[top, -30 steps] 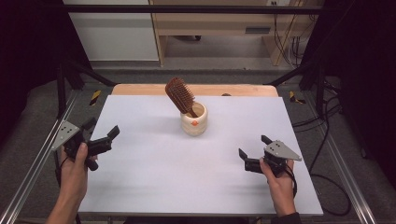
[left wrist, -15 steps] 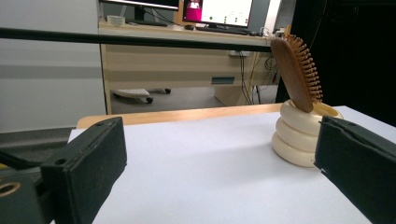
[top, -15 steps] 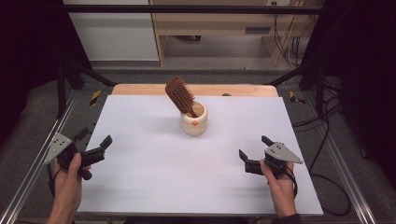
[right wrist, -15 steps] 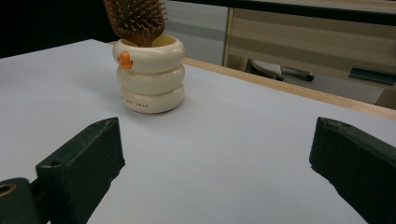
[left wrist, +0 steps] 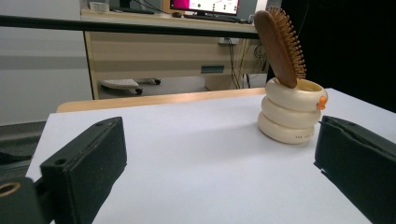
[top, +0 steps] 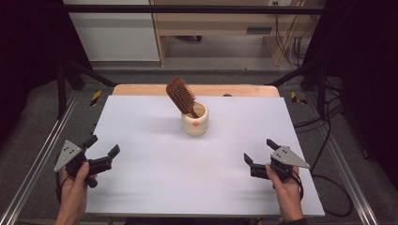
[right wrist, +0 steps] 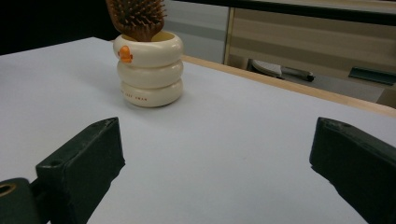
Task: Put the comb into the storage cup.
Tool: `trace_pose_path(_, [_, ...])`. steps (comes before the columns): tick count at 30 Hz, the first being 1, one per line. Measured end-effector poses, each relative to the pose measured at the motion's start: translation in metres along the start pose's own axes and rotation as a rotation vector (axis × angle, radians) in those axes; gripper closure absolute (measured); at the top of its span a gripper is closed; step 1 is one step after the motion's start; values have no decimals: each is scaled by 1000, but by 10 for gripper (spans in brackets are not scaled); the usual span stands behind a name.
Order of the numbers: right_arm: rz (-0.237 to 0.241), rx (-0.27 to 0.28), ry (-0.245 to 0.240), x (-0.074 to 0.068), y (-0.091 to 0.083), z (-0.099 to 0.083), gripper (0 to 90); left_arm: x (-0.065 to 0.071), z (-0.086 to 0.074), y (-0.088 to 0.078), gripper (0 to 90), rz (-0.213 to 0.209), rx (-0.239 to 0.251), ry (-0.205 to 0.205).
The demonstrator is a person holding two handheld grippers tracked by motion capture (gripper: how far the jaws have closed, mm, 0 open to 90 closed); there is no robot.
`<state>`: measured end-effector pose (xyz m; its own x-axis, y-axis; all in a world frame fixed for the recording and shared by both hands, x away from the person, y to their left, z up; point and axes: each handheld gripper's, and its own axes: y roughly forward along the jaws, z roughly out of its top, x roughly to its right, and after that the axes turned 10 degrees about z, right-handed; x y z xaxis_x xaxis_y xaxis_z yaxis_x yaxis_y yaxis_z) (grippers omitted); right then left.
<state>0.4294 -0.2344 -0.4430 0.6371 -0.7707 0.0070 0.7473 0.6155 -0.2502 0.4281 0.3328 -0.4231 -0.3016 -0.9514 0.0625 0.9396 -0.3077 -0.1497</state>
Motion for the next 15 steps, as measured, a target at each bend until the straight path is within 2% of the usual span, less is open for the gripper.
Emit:
trace_pose_path(9, [14,-16,-1,0,1,-5,32,16,-6,4,23,-51,-21,37])
trace_pose_path(15, [20,-15,5,0,1,-7,31,25,-10,5,23,-88,-32,40])
